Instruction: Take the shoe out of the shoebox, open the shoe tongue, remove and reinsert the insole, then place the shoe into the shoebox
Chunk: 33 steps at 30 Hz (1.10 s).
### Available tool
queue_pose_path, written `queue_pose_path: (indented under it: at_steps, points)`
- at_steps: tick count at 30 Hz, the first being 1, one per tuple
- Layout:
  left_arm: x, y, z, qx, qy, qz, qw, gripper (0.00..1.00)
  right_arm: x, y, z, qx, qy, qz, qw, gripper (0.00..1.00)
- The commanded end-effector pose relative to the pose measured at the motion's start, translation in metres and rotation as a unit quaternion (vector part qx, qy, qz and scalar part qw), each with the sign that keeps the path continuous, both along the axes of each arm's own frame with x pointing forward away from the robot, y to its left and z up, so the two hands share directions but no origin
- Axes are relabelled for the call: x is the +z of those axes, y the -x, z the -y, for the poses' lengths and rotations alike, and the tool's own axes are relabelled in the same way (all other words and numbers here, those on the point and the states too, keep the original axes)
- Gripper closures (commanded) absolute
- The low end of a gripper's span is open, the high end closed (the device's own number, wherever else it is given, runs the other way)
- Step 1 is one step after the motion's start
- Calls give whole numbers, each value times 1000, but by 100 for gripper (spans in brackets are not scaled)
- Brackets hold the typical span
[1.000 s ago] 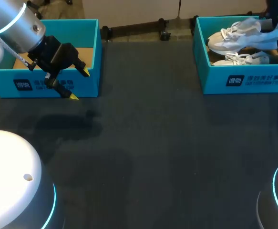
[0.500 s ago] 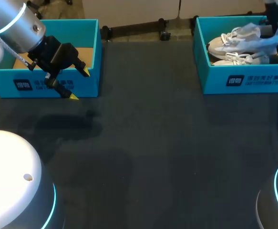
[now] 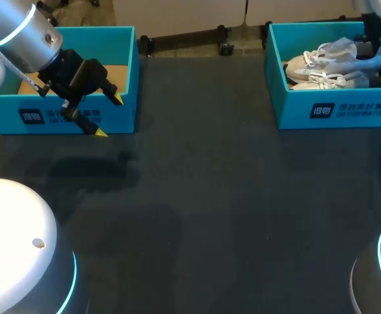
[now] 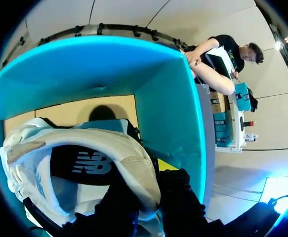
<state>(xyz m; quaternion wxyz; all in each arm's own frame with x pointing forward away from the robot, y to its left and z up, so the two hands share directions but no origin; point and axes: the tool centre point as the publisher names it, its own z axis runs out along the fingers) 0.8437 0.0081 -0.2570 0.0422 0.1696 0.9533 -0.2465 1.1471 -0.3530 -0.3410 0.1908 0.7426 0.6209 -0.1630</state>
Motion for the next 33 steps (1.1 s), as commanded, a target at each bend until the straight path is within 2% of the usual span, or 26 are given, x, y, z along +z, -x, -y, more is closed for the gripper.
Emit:
queue_pose_path:
  at_steps: [1,8,10,11,16,17,22,29,33]
  points:
    - [0,2,-1,0,-1,1,1000,0,-7,-4,0,-2,0,-4,1000,100]
    - [0,2,-1,0,-1,1,1000,0,-12,-7,3,-6,0,-1,1000,100]
    - [0,2,-1,0,-1,1,1000,0,-12,-8,5,-7,0,0,1000,90]
    - [0,2,-1,0,-1,1,1000,0,-12,-8,5,-7,-1,1,1000,81]
    - [0,2,-1,0,-1,1,1000,0,-12,-9,6,-5,-2,2,1000,78]
    - [0,2,-1,0,-1,1,1000,0,-12,-9,6,-5,-2,3,1000,73]
    - [0,2,-1,0,-1,1,1000,0,-10,-11,7,-6,-2,6,1000,73]
    - [0,2,-1,0,-1,1,1000,0,-5,-9,7,-8,-7,15,1000,64]
    - [0,2,-1,0,-1,1,1000,0,-8,-11,6,-7,-8,15,1000,64]
